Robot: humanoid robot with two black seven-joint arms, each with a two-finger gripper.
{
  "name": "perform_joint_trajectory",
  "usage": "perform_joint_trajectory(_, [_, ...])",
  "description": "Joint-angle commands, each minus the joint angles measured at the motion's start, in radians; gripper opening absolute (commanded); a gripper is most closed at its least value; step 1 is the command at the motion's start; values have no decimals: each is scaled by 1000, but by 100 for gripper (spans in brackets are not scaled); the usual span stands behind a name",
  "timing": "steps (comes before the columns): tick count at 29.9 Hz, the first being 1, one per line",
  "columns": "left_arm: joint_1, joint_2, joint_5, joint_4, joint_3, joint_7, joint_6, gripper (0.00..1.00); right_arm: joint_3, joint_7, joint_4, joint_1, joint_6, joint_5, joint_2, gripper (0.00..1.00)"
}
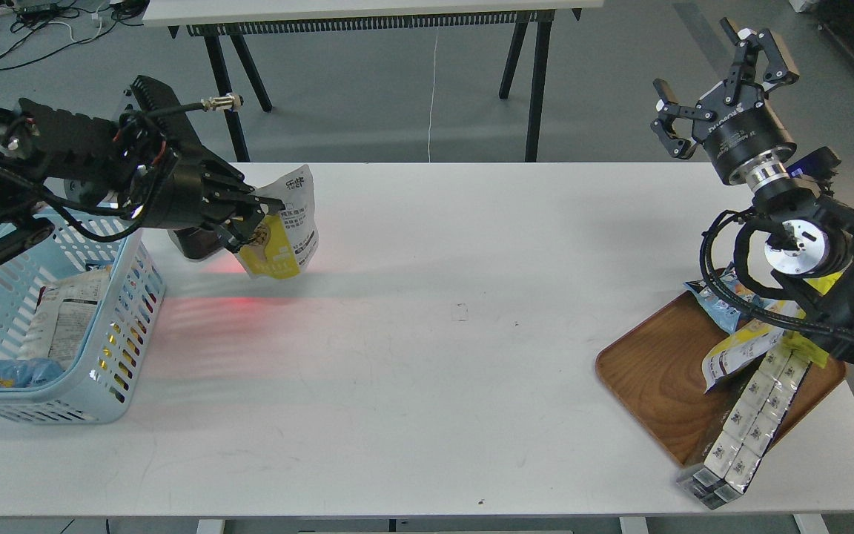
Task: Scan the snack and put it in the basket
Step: 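Lift the packet with the left gripper and hold it before the scanner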
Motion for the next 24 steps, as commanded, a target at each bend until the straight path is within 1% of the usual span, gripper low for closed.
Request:
perform_joint_trajectory(1, [1,-16,0,39,9,0,6,0,0,0,45,-1,0,0,-12,99])
perform_joint_trajectory(15, [6,-31,0,83,11,0,7,0,2,0,59,5,0,0,-17,99])
perform_joint_trajectory(24, [1,-34,0,73,6,0,7,0,2,0,57,5,0,0,-20,99])
